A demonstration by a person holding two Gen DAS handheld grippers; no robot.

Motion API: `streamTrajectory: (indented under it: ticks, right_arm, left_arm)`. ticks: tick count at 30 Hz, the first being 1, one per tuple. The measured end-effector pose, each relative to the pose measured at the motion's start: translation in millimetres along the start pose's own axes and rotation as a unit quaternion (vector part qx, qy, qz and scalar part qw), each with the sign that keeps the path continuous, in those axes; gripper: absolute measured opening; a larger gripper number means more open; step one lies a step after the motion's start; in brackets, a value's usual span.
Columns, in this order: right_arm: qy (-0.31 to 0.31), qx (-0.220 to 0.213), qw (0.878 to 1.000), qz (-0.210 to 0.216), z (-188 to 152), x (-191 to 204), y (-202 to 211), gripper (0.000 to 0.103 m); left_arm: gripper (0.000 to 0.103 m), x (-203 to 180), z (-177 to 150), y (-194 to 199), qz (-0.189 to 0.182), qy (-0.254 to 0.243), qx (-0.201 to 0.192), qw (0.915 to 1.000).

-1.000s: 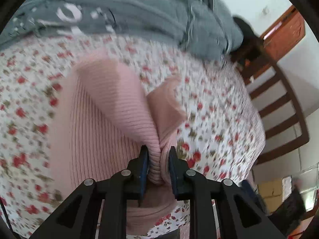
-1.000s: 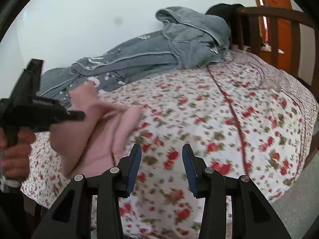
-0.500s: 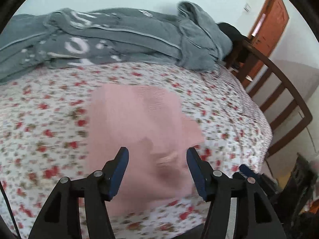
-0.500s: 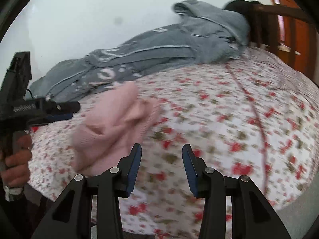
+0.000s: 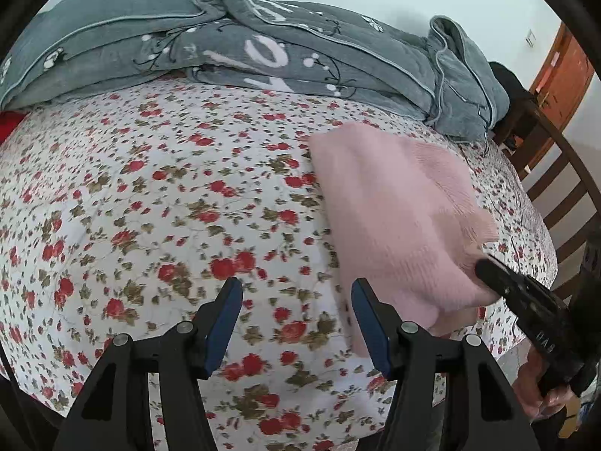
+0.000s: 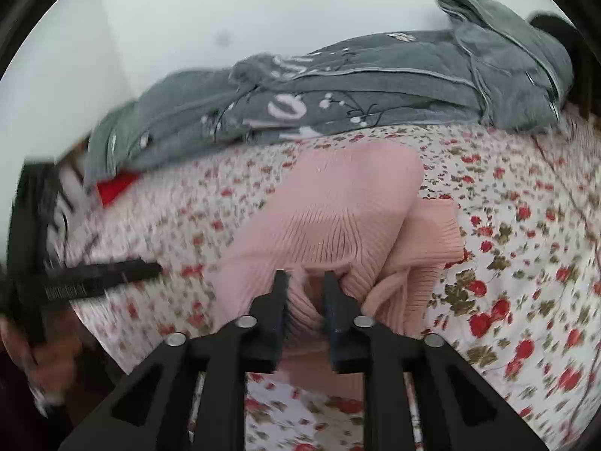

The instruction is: Fold small clothes

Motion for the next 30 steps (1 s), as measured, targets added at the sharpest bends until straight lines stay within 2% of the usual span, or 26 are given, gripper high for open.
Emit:
streamTrajectory:
  ticks: [2,5,6,10,13,15,19,21,23,25,30]
  right_arm:
    - [0.012,-0.025,0.999,-0.019,-6.8,-5.5,12.2,0.009]
    - [-0.071,-0.047,0.996,0.018,-20.5,-36.8,30.7,0.007]
    - [-0.101,-0.036,0.994,0.029,-29.8,-46.3,29.1,0.007]
    - [-0.149,0.021,0.989,0.01,-73.7,-62.9,-9.3,0.007]
    - [-0.182,0.026,0.983,0.017,-85.7,-72.2,-17.1,0.007]
    - [-0.182,0.018,0.983,0.018,-81.4,-71.2,-7.0,0.007]
    - [-0.132,0.023,0.991,-0.002,-74.3,-65.8,5.0,0.009]
    - [-0.114,0.029,0.993,-0.012,-72.2,-63.2,6.3,0.015]
    - [-0.115,0.022,0.993,-0.013,-68.0,-65.8,12.6,0.026]
    - [-0.124,0.005,0.992,-0.004,-62.6,-68.1,21.1,0.03]
    - [-0.125,0.0,0.992,0.012,-56.7,-68.1,20.5,0.031]
  left_arm:
    - [0.058,5.7,-0.8,1.8,-0.011,0.006,0.0,0.9999]
    - [0.058,8.7,-0.6,3.0,-0.019,0.002,-0.004,0.9998]
    - [0.058,8.9,-0.2,2.4,-0.021,0.001,-0.004,0.9998]
    - [0.058,5.2,0.0,-8.0,-0.035,0.001,0.005,0.9994]
    - [0.058,-1.6,-4.3,-13.3,-0.04,-0.01,0.018,0.999]
    - [0.058,-4.3,-6.2,-12.5,-0.042,-0.017,0.02,0.9988]
    - [0.058,-6.3,-6.1,-10.8,-0.056,-0.019,0.013,0.9982]
    - [0.058,-8.5,-6.9,-12.5,-0.063,-0.021,0.013,0.9977]
    - [0.058,-13.2,-10.9,-17.2,-0.071,-0.027,0.019,0.9969]
    - [0.058,-18.6,-19.0,-23.8,-0.08,-0.039,0.031,0.9956]
    - [0.058,-36.1,-47.7,-46.2,-0.087,-0.072,0.075,0.9907]
Point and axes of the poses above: each gripper's, at about its wrist camera, not at the fingertips, and y roughly against the way its jaws point, x to its left, z to its top, the point moved 3 cm from there along -y, roughly the way its jaws point, and after that the axes turned 12 degrees about -z, right-handed, at the moved point
